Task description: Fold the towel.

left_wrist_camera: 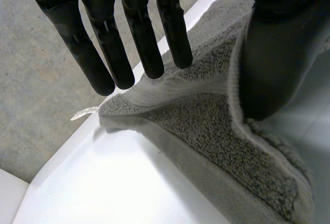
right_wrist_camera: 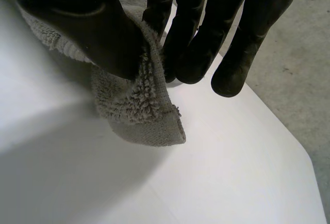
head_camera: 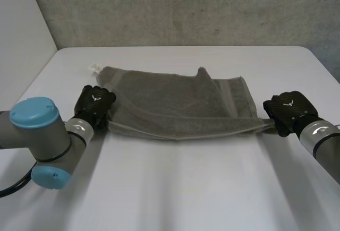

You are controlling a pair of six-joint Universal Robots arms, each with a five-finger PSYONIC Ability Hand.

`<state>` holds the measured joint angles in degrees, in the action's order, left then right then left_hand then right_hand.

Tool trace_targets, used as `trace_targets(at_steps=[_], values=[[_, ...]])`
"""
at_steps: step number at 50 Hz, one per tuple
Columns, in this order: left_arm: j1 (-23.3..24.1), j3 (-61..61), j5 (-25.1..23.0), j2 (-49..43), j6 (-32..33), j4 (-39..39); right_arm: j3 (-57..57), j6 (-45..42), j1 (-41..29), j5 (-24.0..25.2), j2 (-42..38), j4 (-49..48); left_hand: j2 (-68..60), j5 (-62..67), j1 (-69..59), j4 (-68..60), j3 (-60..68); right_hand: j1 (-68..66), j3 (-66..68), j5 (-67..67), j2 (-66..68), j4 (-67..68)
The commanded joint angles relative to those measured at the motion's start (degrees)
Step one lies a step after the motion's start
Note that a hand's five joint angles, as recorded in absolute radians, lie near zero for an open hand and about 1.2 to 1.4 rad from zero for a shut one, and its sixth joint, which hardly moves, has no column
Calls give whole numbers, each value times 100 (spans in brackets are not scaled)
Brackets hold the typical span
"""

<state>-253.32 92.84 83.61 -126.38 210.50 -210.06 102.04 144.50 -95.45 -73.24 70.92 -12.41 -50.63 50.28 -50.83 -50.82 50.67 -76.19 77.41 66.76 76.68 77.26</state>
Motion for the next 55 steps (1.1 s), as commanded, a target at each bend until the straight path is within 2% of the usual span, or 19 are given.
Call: trace_targets(at_steps=[1,2,4,13,16,18,24,44,47,48,49,50,55], values=[[-69,76,365,60,62,70,9,-1,18,-24,-8,-95,-1650,685,-1630,-1631,1646,-381,259,324,332,274],[-77,120,444,113,53,70,18,-1,18,3,-9,-86,-2694,1728,-2673,-2674,2689,-381,259,324,332,274],[-78,190,524,209,35,70,18,8,9,38,-9,-86,-2935,1969,-2915,-2916,2931,-381,259,324,332,274],[-95,762,507,782,53,70,-8,26,0,64,-35,28,-2937,1972,-2917,-2918,2933,-381,259,324,332,274],[-78,911,507,931,53,79,-43,8,0,143,-44,160,-2937,1972,-2917,-2918,2933,421,-542,-478,-470,-528],[-95,1042,507,1141,53,62,-140,8,9,345,-61,501,-2937,1972,-2917,-2918,2933,1041,-1162,-1097,-1089,-1148],[-139,1113,507,1212,61,88,-263,17,27,705,-79,968,-2937,1972,-2917,-2918,2933,1329,-1450,-1386,-1378,-1436],[-139,1157,507,1239,106,106,-325,-1,9,671,-342,1013,-2937,1972,-2917,-2918,2933,1598,-1719,-1655,-1647,-1705],[-148,1148,507,1239,106,106,-351,-1,18,653,-395,1030,-2937,1972,-2917,-2918,2933,1346,-1467,-1403,-1395,-1453],[-148,1148,507,1239,106,106,-360,-1,18,653,-404,1030,-2937,1972,-2917,-2918,2933,680,-801,-737,-729,-787],[-148,1148,507,1239,106,106,-360,-1,18,653,-404,1030,-2937,1972,-2917,-2918,2933,673,-794,-730,-722,-780],[-157,1148,507,1239,114,114,-369,-9,35,636,-404,1021,-2937,1972,-2917,-2918,2933,-210,88,153,161,102],[-157,1148,507,1361,123,219,-386,-1,211,653,-116,951,-2937,1972,-2917,-2918,2933,-381,259,324,332,274]])
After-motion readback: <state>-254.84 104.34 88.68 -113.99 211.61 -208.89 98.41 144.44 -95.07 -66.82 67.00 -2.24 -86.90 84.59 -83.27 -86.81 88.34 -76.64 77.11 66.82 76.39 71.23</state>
